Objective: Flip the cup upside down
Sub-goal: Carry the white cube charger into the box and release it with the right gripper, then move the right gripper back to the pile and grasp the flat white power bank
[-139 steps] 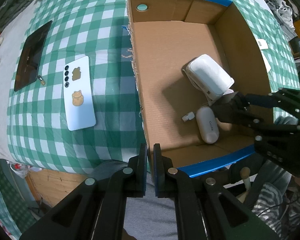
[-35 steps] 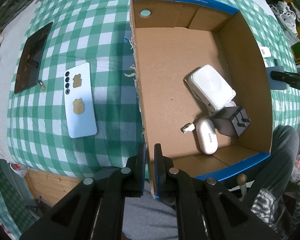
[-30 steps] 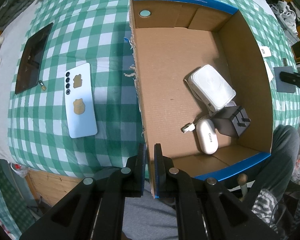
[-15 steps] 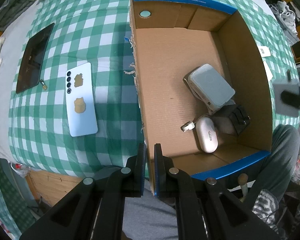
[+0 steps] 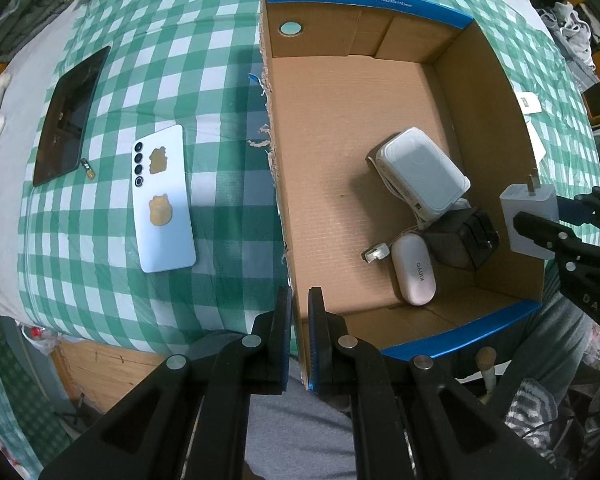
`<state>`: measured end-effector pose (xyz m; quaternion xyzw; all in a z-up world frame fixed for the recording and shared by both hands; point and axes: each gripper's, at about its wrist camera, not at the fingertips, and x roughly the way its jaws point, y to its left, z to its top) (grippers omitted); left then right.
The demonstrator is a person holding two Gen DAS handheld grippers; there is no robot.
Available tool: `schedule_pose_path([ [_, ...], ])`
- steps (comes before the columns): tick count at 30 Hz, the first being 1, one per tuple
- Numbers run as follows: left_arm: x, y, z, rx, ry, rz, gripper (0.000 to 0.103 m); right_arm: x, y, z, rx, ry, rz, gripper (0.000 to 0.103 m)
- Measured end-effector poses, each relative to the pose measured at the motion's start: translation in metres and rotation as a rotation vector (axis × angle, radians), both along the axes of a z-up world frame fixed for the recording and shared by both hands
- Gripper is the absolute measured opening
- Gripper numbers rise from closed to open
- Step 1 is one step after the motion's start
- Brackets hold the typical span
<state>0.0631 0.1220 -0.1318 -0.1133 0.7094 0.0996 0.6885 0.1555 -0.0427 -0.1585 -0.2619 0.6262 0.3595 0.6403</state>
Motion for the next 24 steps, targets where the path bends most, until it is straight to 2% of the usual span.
schedule_pose_path([
  [8,0.000,-0.001,0.001,0.001,0.000,-0.002,0.007,0.002,-0.002,0.002,0.009,-0.019,-0.008,0.026],
  [13,0.001,0.000,0.001,-0.006,-0.002,-0.002,0.008,0.006,-0.008,0.004,0.024,-0.014,-0.024,0.036],
  [17,0.002,-0.001,0.001,-0.002,-0.001,-0.005,0.008,0.011,-0.016,0.011,0.045,-0.009,-0.038,0.039],
  [22,0.001,-0.002,0.001,-0.007,-0.004,-0.001,0.008,0.025,-0.031,0.020,0.078,-0.013,-0.060,0.051],
  [24,0.000,-0.002,0.000,-0.008,-0.006,0.000,0.008,0.031,-0.036,0.022,0.078,-0.018,-0.064,0.051],
])
